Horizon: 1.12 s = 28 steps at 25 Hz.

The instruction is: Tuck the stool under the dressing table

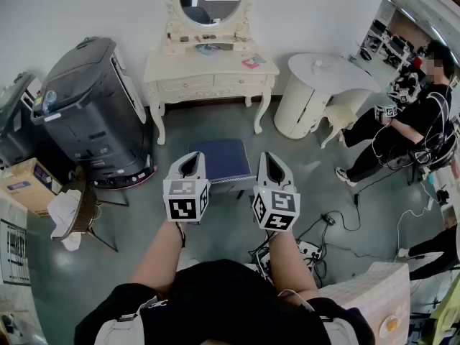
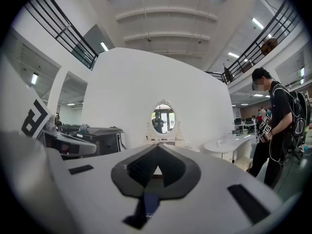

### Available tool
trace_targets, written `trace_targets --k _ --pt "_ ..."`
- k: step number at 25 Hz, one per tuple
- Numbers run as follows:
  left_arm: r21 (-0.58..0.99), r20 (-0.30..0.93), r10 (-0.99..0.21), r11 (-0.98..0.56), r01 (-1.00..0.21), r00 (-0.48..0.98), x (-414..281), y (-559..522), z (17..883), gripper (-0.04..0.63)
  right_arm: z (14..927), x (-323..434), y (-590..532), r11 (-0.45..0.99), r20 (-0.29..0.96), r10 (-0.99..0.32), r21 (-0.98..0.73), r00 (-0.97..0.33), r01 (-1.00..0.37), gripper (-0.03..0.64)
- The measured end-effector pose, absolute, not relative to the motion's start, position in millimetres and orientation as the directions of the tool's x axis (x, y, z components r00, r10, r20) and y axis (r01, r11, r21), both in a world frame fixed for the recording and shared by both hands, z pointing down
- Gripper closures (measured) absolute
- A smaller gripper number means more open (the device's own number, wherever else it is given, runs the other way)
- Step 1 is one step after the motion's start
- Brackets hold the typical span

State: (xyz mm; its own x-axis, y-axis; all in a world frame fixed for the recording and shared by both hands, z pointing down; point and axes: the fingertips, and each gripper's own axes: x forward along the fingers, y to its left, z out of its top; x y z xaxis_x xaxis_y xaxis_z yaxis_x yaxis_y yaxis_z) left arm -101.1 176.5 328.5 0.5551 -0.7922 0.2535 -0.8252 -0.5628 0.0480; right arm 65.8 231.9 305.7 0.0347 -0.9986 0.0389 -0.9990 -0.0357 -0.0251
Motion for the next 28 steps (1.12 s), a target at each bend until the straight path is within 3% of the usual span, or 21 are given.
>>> trace_targets --k 28 --pt "0.114 0.32 -0.762 -0.56 -0.821 0.563 -131 177 354 0.592 326 50 235 -0.07 0.096 -0.993 -0.074 0.063 -0.995 0.609"
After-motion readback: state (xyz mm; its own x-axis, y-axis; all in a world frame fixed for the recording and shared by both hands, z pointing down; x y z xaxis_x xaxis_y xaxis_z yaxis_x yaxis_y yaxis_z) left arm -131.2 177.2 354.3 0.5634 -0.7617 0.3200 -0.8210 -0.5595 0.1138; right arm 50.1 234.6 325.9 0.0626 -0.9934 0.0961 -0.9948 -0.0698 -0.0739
